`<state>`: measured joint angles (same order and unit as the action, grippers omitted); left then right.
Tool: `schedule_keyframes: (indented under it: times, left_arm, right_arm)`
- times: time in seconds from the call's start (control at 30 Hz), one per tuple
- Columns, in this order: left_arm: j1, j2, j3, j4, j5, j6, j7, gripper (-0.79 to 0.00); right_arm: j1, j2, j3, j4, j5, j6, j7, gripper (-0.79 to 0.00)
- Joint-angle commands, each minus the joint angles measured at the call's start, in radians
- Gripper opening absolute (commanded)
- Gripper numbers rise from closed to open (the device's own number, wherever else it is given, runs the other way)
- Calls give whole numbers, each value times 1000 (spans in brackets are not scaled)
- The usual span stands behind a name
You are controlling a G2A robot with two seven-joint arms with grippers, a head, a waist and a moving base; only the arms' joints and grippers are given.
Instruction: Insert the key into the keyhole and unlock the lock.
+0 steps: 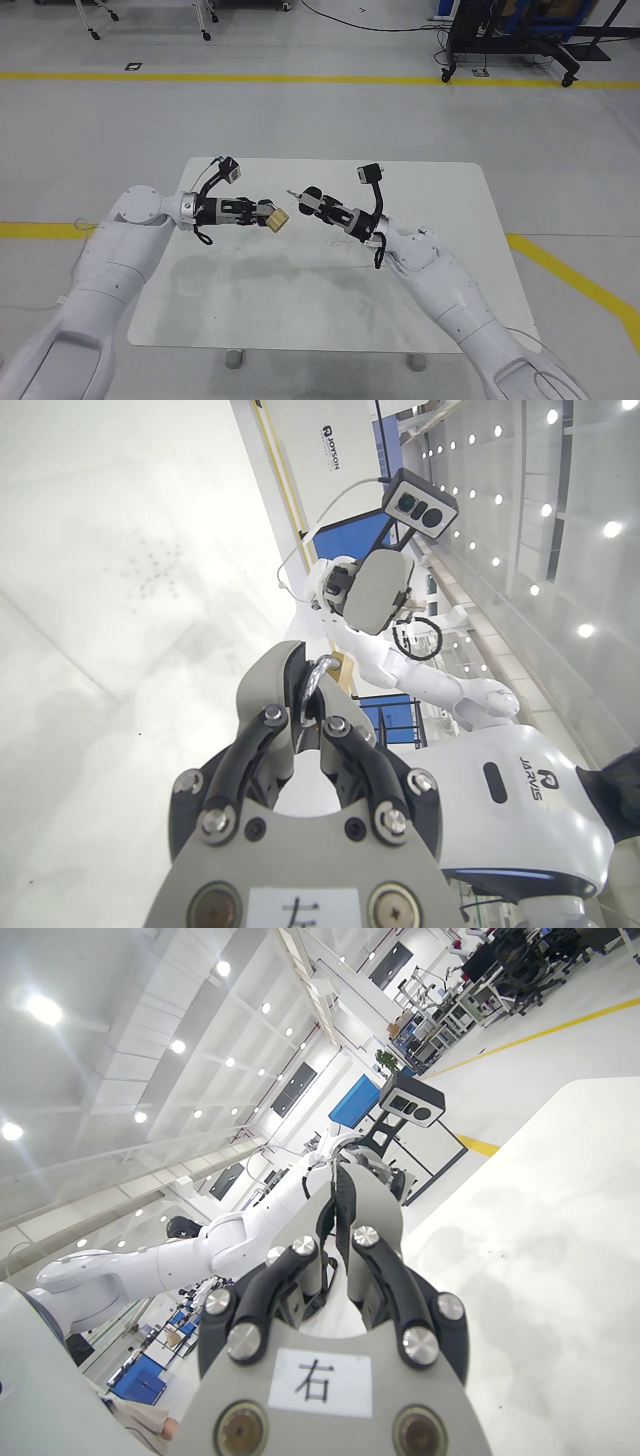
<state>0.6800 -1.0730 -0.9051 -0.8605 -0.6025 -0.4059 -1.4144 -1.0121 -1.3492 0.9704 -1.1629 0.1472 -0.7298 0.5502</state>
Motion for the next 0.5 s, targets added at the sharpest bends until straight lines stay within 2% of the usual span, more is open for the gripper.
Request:
schedule_keyframes:
  times: [0.0, 0.1, 0.47]
  left_arm:
    - [1, -2, 4, -3, -9, 10, -10, -785]
    - [-1, -4, 9, 0, -13, 17, -17, -785]
    - [-15, -15, 21, 23, -57, 54, -54, -785]
  right_arm:
    - [0, 0, 0, 0, 0, 0, 0, -785]
    - [-10, -6, -15, -11, 14, 38, -15, -785]
    - [11, -30, -81, 20, 27, 27, 3, -785]
